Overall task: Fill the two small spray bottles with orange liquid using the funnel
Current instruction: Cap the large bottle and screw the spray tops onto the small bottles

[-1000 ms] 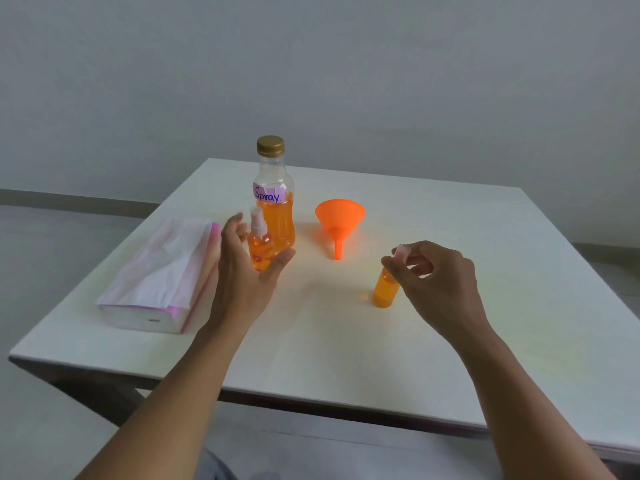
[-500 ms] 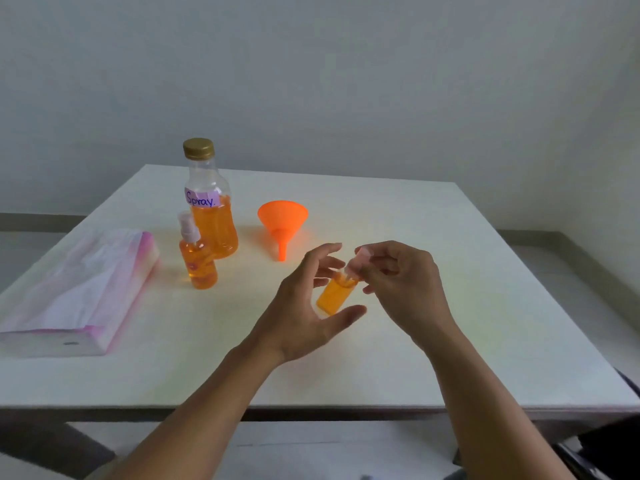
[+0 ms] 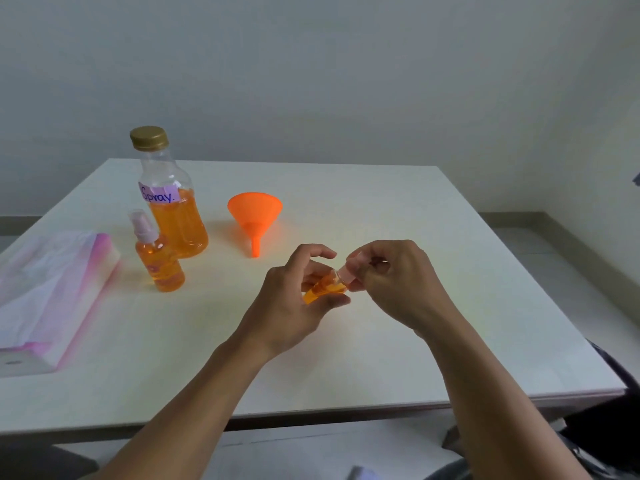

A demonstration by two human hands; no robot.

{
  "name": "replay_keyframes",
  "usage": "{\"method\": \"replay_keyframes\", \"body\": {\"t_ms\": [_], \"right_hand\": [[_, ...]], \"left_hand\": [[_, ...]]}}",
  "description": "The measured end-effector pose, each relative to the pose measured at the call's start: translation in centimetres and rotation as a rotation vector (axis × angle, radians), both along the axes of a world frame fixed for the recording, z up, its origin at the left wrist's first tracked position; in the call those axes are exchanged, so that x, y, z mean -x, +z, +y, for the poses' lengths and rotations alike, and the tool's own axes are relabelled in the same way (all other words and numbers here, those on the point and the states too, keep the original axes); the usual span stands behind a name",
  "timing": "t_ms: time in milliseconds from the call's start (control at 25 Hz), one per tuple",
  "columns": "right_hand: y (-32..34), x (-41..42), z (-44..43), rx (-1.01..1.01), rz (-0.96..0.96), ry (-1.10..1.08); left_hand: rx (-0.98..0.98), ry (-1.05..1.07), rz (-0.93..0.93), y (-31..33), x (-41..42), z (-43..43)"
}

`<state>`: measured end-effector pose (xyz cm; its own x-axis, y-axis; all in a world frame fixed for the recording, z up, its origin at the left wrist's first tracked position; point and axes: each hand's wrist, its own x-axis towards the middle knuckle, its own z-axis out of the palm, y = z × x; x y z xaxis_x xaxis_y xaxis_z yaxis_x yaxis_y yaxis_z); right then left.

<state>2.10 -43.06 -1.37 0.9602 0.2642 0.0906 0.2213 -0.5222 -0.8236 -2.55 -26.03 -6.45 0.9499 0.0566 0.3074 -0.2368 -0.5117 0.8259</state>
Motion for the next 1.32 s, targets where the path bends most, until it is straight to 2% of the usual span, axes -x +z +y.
{"method": "replay_keyframes", "body": {"t_ms": [240,360,560,800,920,1320], "right_hand": [[0.4,0.0,-0.6,-0.061,0.069,0.018],[0.7,-0.3,-1.3,-0.131,0.024,0.001],[0.3,-1.6,-3.8,-0.206,-0.007,-0.144],[-1.0,-1.6,-4.9,0.059,-0.065,-0.224],[-1.1,-1.7,-4.9,0.081,-0.087,-0.229],[-0.8,-1.8,-5.7,0.067,-0.086,-0.246]], "left_hand": [[-0.008,-0.034,0.071,0.2,0.1,0.4],[0.04,-0.05,0.097,0.2,0.3,0.9],[0.025,-0.114,0.085,0.6,0.9,0.6],[-0.068,-0.123,-0.018,0.5,0.8,-0.2],[-0.109,-0.085,-0.087,0.2,0.5,-0.6],[0.118,-0.138,-0.105,0.1,0.6,-2.0]]}}
